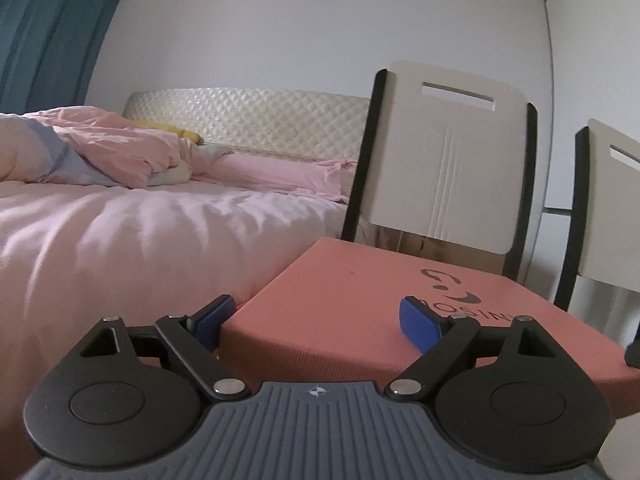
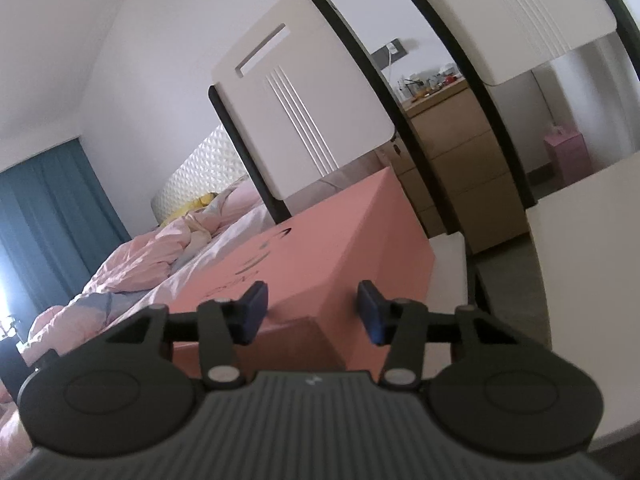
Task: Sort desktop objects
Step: 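Lower the lid onto the box rim with both tools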
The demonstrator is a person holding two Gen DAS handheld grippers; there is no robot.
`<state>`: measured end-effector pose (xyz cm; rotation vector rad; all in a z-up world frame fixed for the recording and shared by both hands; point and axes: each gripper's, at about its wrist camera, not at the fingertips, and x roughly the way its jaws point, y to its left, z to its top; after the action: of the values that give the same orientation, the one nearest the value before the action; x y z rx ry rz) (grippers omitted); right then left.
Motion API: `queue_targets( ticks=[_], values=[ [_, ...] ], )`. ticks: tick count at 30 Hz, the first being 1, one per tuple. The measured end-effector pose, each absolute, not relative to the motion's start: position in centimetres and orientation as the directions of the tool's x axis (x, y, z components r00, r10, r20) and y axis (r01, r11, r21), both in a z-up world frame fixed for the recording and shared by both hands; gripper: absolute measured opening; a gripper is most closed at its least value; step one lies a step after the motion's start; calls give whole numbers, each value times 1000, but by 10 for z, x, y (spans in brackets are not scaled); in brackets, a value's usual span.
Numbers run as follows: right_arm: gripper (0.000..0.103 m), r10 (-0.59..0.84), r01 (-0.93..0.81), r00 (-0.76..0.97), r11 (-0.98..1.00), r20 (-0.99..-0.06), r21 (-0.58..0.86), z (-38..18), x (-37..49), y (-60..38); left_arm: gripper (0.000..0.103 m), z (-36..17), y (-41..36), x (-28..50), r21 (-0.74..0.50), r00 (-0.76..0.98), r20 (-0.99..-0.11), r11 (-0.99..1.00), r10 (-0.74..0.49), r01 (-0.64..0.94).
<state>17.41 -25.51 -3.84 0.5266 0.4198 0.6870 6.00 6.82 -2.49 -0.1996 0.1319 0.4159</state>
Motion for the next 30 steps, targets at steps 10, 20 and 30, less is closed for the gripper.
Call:
queue_targets(
  ticks=[10, 20, 30],
  values=[
    [46, 699, -420, 676, 626, -234, 657, -43, 173, -248, 90, -22, 80, 74, -143, 880, -195, 875, 432, -462],
    [46, 713, -424, 671, 594, -203, 684, -39, 176, -232, 89, -11, 99, 102, -93, 851, -243, 862, 465, -498],
    [43, 683, -423, 699, 636, -214, 645, -36, 183, -228, 90, -15, 106, 99, -123, 870, -286, 884, 403, -450]
  ],
)
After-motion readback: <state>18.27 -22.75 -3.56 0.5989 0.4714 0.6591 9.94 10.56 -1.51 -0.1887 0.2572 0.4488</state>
